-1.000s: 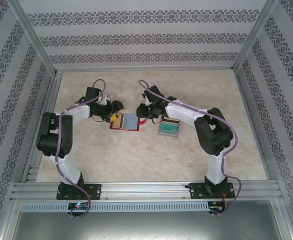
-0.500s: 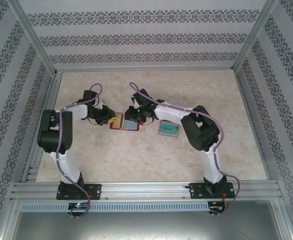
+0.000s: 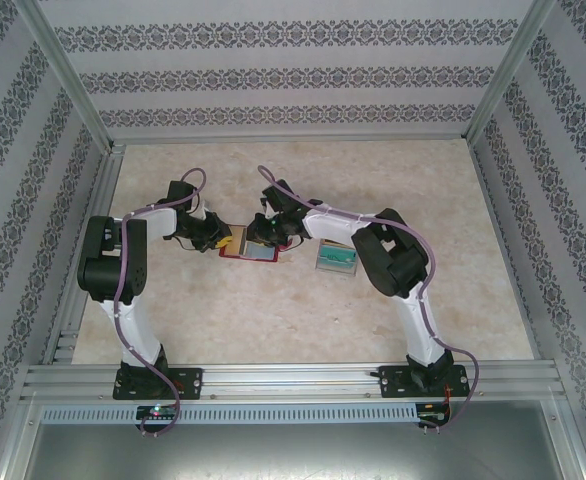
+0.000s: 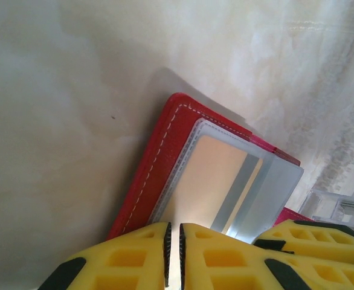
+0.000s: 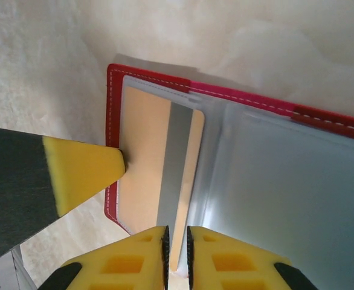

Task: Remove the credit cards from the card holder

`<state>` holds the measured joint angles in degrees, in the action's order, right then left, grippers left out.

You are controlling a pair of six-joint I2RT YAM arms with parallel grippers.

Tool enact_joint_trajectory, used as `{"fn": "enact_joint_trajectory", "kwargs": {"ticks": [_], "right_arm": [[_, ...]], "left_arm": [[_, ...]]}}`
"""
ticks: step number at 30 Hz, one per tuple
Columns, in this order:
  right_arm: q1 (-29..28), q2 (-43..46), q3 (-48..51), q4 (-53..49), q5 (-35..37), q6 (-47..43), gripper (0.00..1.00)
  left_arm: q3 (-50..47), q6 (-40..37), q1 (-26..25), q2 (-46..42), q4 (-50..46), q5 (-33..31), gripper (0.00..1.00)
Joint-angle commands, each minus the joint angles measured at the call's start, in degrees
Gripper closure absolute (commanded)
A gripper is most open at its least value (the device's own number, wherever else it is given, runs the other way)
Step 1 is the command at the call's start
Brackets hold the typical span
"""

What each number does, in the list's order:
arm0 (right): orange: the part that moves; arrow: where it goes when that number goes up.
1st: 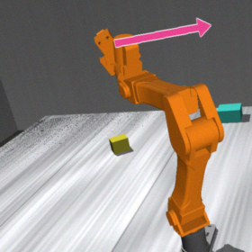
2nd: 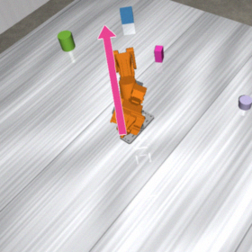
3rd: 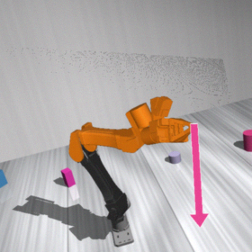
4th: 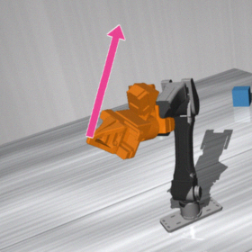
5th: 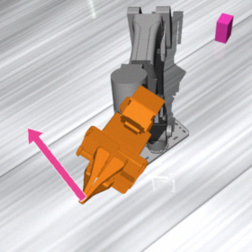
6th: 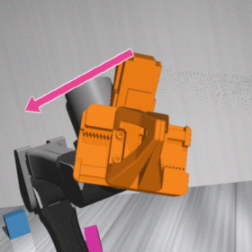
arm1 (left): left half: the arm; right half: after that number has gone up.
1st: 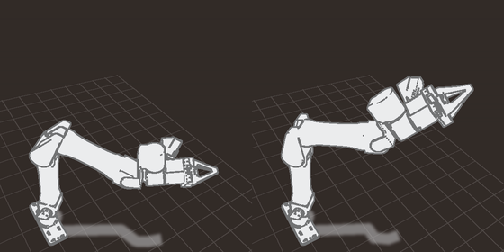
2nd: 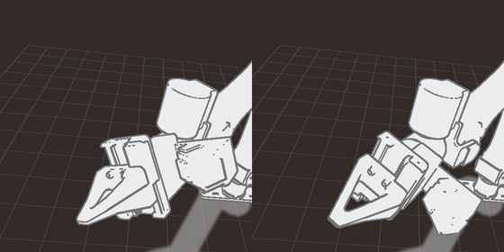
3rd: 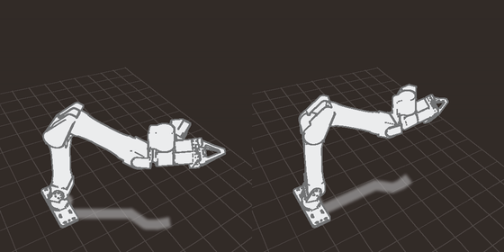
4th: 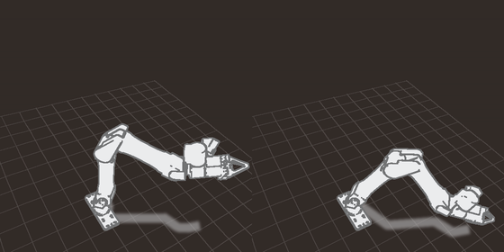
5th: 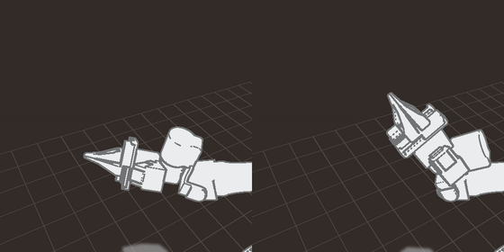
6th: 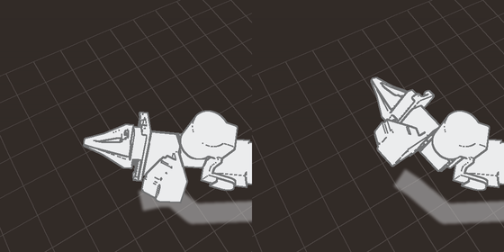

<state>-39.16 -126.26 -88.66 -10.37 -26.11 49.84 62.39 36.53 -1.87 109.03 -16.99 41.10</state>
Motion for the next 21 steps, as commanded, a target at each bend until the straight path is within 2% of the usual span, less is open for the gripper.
{"fn": "enact_joint_trajectory", "kwargs": {"ticks": [1, 21], "right_arm": [[-0.31, -1.87, -1.94, 1.12, -1.65, 1.84, 0.80], [-0.44, -4.79, -3.35, 3.11, -4.03, 5.00, 0.81]], "left_arm": [[0.06, -1.38, 0.11, 0.92, -2.17, -0.87, 0.85], [-0.70, -1.20, 0.02, -0.07, -1.88, -0.72, 0.86]]}}
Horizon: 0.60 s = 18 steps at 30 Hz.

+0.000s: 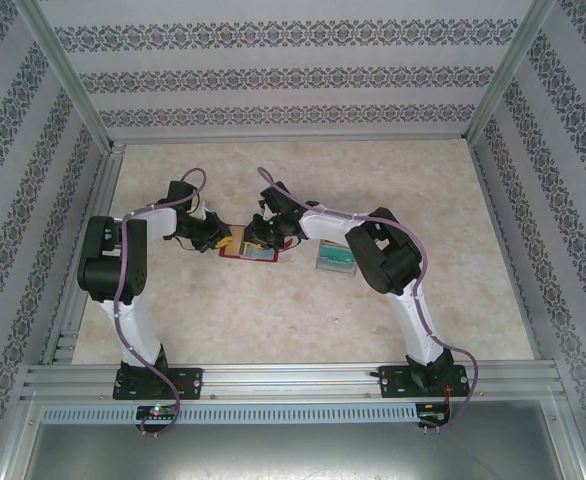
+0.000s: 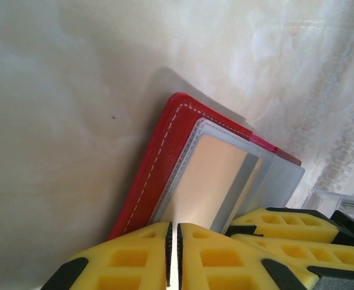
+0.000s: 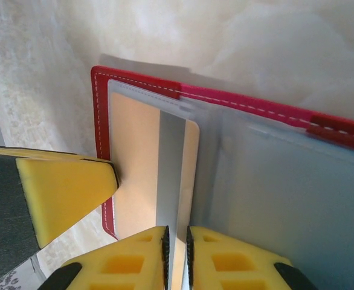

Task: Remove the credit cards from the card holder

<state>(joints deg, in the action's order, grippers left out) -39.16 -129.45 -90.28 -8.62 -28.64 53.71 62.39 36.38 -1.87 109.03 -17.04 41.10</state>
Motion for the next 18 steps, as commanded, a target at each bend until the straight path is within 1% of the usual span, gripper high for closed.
{"fn": "enact_joint_trajectory", "kwargs": {"ticks": [1, 4, 5, 10, 18], "right_arm": [[-0.40, -1.64, -1.74, 1.40, -1.46, 1.13, 0.81], [-0.39, -1.95, -2.00, 1.41, -1.94, 1.22, 0.81], [-0.42, -2.04, -1.87, 1.50, -2.01, 1.38, 0.83], [-0.26, -1.69, -0.98, 2.45, -1.97, 1.66, 1.00], [0.83, 1.17, 2.67, 4.18, -1.28, 1.48, 1.00]], "left_arm": [[-0.72, -1.09, 0.02, -0.18, -1.86, -0.73, 0.86], [-0.75, -1.05, 0.02, -0.25, -1.82, -0.74, 0.86], [-0.78, -1.05, 0.02, -0.22, -1.86, -0.69, 0.86], [-0.82, -1.06, 0.02, -0.22, -1.77, -0.81, 0.86], [-0.50, -1.40, 0.02, -0.32, -2.95, -2.28, 0.86]]}}
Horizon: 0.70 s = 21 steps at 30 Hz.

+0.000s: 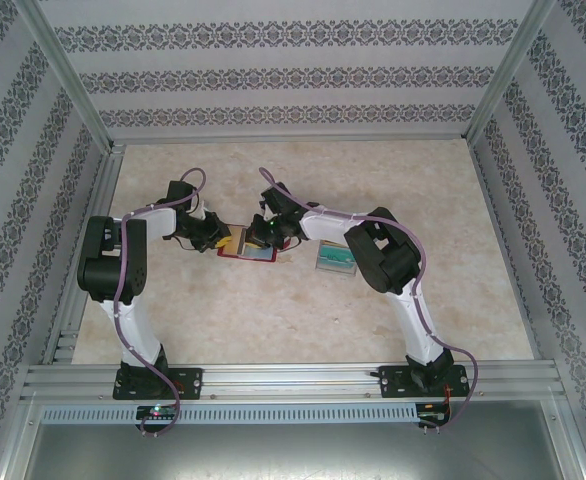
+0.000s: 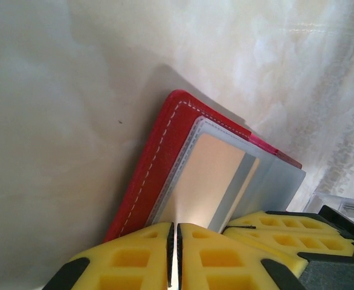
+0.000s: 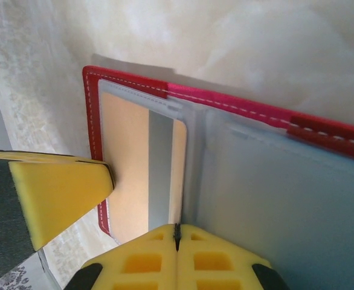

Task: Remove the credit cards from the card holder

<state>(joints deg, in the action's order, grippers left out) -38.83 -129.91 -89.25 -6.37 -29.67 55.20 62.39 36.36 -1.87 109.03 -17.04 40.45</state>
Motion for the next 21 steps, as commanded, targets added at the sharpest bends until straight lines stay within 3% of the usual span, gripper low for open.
{"fn": "enact_joint_trajectory", "kwargs": {"ticks": [1, 12, 17, 21], "right_arm": [[0.70, 2.08, 2.30, 2.21, -0.08, -0.07, 1.00], [1.76, 4.22, 5.97, 4.25, -0.66, -0.22, 1.00], [1.03, 3.28, 3.53, 4.44, -1.01, -0.15, 0.89], [0.82, 2.40, 2.37, 4.50, -1.53, 0.08, 0.87]], "left_arm": [[-0.54, -1.38, 0.02, -0.34, -3.08, -1.94, 0.87], [-0.63, -1.06, 0.02, -0.05, -3.01, -2.28, 0.89], [-0.60, -1.02, 0.03, 0.13, -3.08, -2.04, 0.89], [-0.71, -1.09, 0.02, 0.09, -3.18, -1.88, 0.89]]}}
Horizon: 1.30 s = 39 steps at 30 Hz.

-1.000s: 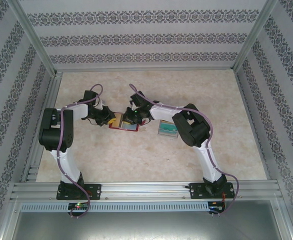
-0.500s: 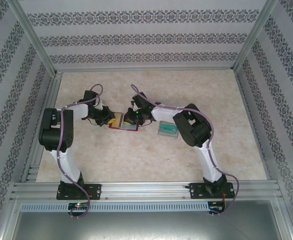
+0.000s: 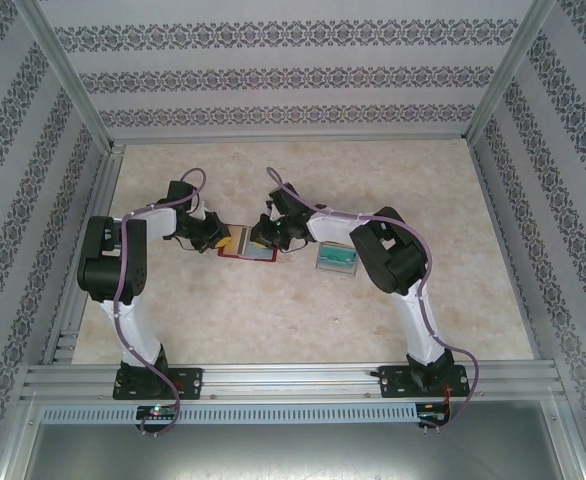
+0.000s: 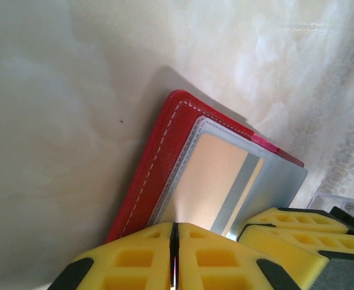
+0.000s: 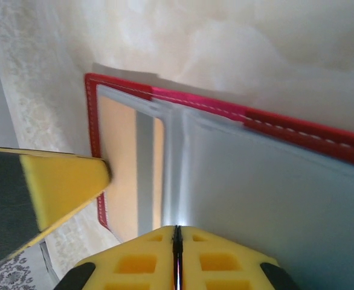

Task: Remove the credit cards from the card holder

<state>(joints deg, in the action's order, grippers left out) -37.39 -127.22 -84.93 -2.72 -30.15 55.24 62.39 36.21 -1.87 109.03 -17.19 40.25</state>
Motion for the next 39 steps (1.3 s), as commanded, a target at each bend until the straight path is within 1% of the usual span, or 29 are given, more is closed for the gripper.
{"fn": "enact_joint_trajectory", "kwargs": {"ticks": [1, 7, 19, 23, 26, 30, 31, 34, 39], "right_arm": [[-0.62, -0.44, -2.12, 0.88, -1.19, 0.12, 0.87], [-1.02, -1.90, -3.86, 0.18, -2.00, 0.22, 0.87], [-1.47, -4.04, -4.85, -1.31, -2.20, 0.74, 0.83], [-1.50, -3.83, -4.55, -2.21, -1.76, 0.61, 0.80], [-1.48, -3.83, -4.42, -2.89, -2.04, 0.57, 0.81], [-1.66, -4.58, -4.88, -2.36, -2.62, 1.00, 0.89], [-1.65, -4.86, -5.39, -3.04, -2.92, 1.09, 0.90], [-1.88, -4.62, -5.16, -2.75, -2.90, 0.97, 0.87], [-2.07, -5.31, -6.33, -3.38, -2.95, 1.12, 0.86]], "left_arm": [[-0.81, -0.96, 0.02, 0.13, -3.02, -1.66, 0.89], [-0.71, -0.96, 0.02, 0.02, -3.02, -1.62, 0.89], [-0.66, -0.87, 0.02, -0.06, -3.02, -1.46, 0.89], [-0.64, -0.87, 0.02, -0.18, -3.07, -1.42, 0.89], [-0.71, -0.87, 0.02, -0.14, -3.02, -1.42, 0.89], [-0.73, -0.79, 0.02, -0.05, -2.83, -1.36, 0.89], [-0.74, -0.79, 0.02, -0.05, -2.91, -1.37, 0.89], [-0.81, -0.72, 0.02, -0.05, -2.78, -1.02, 0.89], [-0.82, -0.61, -0.41, 0.04, -2.50, -0.85, 0.89]]}}
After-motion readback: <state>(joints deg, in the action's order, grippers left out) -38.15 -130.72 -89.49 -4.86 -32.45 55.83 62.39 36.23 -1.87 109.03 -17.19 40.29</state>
